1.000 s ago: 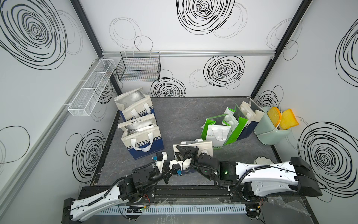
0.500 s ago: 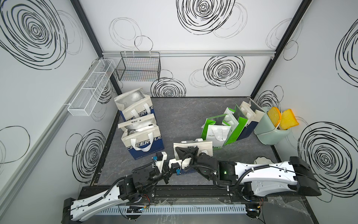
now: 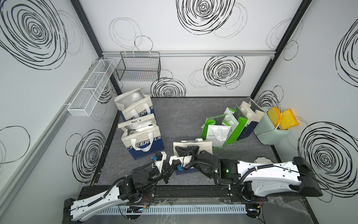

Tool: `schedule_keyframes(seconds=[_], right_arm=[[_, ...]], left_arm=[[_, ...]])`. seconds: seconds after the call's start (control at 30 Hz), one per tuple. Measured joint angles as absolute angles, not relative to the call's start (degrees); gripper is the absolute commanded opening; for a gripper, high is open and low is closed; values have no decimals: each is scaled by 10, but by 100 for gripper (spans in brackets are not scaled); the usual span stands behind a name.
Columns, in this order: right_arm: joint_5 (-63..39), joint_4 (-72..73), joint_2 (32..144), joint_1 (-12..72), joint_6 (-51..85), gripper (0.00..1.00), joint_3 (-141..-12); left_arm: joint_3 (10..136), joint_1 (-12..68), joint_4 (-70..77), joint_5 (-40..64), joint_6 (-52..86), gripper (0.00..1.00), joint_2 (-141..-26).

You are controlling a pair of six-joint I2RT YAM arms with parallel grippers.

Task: Open the takeout bag
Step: Open the takeout bag at the center of the board.

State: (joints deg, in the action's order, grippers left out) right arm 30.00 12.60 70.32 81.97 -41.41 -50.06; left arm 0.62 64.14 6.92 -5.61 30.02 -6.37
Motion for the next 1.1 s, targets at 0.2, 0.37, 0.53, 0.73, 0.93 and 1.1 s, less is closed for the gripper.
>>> schedule_keyframes(seconds=[0.2, 0.37, 0.53, 0.73, 0.93, 1.1], right_arm=[[263, 89, 677, 799, -352, 0, -514], [223, 61, 656, 774, -325, 0, -519], [169, 21, 637, 731, -317, 0, -531], [120, -28, 633, 697, -327, 0, -555], [84, -41, 633, 695, -325, 0, -562], [60, -42, 634, 695, -313, 36, -565]], left_arm=[[6, 641, 68, -56, 300, 0, -64], [6, 642, 67, -56, 300, 0, -64], [6, 645, 70, -54, 300, 0, -64], [6, 645, 69, -54, 300, 0, -64], [6, 645, 69, -53, 300, 0, -64], [6, 645, 65, -53, 300, 0, -64]])
